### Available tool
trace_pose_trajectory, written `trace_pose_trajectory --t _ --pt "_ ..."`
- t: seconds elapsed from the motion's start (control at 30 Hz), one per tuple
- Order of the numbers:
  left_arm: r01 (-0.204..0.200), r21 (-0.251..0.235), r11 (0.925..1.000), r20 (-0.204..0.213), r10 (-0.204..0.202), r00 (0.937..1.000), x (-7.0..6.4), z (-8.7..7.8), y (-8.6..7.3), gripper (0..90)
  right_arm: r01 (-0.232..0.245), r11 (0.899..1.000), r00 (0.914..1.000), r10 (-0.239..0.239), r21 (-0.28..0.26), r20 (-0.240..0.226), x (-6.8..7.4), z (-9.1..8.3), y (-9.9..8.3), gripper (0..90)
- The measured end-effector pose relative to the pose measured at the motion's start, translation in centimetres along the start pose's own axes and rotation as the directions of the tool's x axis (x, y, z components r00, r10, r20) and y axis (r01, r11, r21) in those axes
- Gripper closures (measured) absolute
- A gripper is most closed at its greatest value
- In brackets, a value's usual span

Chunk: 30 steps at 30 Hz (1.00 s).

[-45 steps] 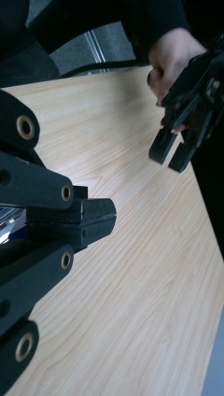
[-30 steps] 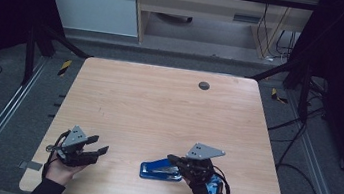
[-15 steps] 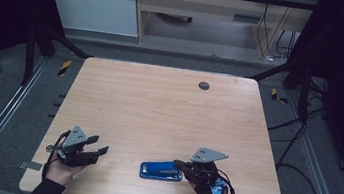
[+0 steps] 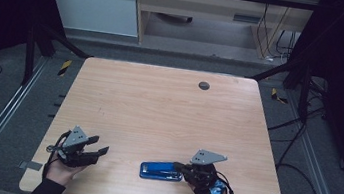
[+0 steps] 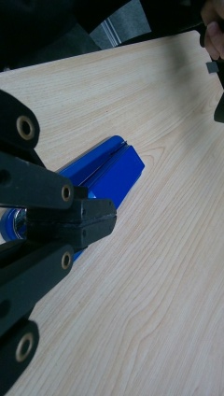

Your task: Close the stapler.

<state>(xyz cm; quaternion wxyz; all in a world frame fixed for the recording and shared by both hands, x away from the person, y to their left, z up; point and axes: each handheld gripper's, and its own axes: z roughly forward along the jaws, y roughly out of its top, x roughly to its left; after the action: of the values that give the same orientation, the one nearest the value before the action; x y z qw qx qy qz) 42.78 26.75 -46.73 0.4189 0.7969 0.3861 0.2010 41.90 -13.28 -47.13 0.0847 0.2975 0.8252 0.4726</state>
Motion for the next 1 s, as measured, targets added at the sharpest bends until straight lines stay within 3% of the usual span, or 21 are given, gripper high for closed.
trace_pose_trajectory --t 0.4,0.5,0.53,0.73,0.8,0.93,1.0 --pt "-0.001 0.000 1.0000 -0.001 0.001 1.0000 0.0 0.1 0.0 42.5 -0.002 1.000 0.9999 0.002 0.015 0.011 -0.3 -0.1 -0.1 90.0" --pt "0.000 -0.002 1.0000 0.001 0.000 1.0000 0.0 0.1 0.0 42.4 -0.016 0.999 0.9999 0.016 -0.039 -0.002 -0.4 -0.6 0.2 85.2" --pt "0.001 -0.002 1.0000 0.001 -0.001 1.0000 0.0 0.1 0.0 42.4 -0.001 0.999 0.9998 0.002 -0.038 0.018 -0.5 -0.7 0.4 84.6" --pt "-0.001 -0.003 1.0000 -0.002 0.001 1.0000 0.0 0.0 0.0 42.1 -0.052 0.993 0.9946 0.061 -0.103 0.084 -1.9 -2.0 0.5 73.8" --pt "-0.002 -0.003 1.0000 -0.002 0.002 1.0000 0.1 0.1 0.0 41.9 -0.050 0.993 0.9884 0.064 -0.102 0.138 -2.5 -2.4 0.3 63.2" --pt "-0.005 -0.005 1.0000 -0.010 0.005 0.9999 0.2 0.1 0.0 39.6 -0.075 0.995 0.9710 0.086 -0.060 0.223 -4.2 -3.0 -0.3 50.3" --pt "-0.003 -0.002 1.0000 -0.014 0.003 0.9999 0.3 0.1 0.0 38.9 -0.080 0.995 0.9566 0.093 -0.056 0.276 -5.1 -3.4 -0.6 42.0"
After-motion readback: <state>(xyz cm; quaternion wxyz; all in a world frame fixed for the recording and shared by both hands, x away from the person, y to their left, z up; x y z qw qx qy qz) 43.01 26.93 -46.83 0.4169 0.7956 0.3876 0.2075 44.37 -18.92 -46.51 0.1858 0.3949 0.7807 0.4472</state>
